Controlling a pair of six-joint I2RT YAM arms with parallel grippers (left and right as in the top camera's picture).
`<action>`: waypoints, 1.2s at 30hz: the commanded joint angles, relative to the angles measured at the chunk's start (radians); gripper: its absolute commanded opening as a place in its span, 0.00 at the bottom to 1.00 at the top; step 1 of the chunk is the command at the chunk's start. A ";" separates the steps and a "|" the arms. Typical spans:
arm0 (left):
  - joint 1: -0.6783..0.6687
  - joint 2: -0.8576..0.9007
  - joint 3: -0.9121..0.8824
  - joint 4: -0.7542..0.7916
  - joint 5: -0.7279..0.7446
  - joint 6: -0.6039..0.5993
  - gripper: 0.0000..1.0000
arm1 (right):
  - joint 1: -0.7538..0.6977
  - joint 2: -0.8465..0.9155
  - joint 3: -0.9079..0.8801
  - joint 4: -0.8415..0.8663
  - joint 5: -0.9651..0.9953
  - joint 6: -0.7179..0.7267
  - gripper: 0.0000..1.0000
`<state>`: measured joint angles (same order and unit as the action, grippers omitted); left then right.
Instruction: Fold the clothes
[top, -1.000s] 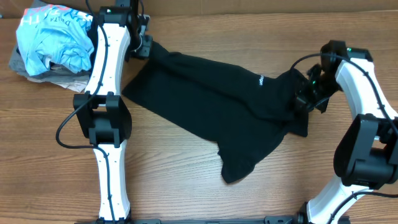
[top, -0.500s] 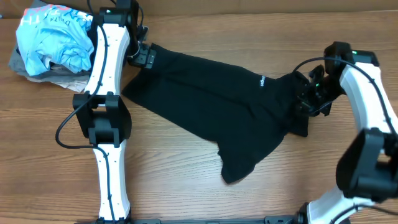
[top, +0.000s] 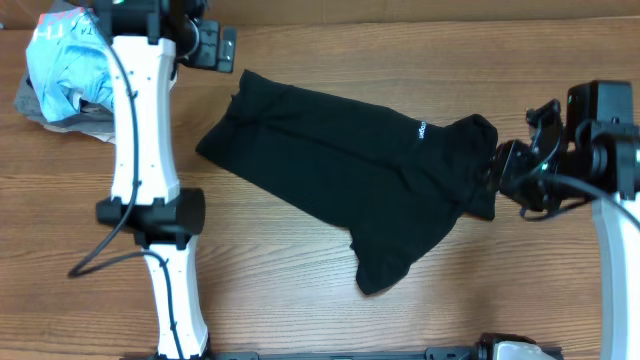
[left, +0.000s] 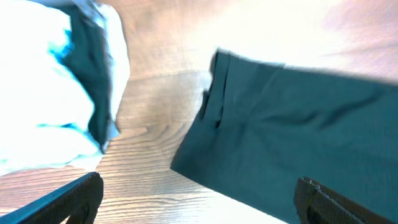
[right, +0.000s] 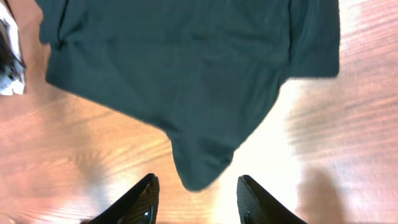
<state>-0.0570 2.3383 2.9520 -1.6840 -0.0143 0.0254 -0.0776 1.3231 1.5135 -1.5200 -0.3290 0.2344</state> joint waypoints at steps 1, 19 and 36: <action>0.011 -0.133 0.002 -0.006 0.027 -0.072 1.00 | 0.106 -0.074 -0.014 -0.019 0.099 0.146 0.47; 0.083 -0.277 -0.805 0.204 -0.037 0.050 1.00 | 0.636 0.079 -0.641 0.535 0.182 0.634 0.70; 0.082 -0.187 -1.122 0.420 0.040 0.233 0.90 | 0.706 0.288 -0.693 0.618 0.108 0.653 0.64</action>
<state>0.0223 2.1353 1.8534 -1.2800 0.0078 0.1951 0.6094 1.6131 0.8238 -0.9081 -0.2070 0.8688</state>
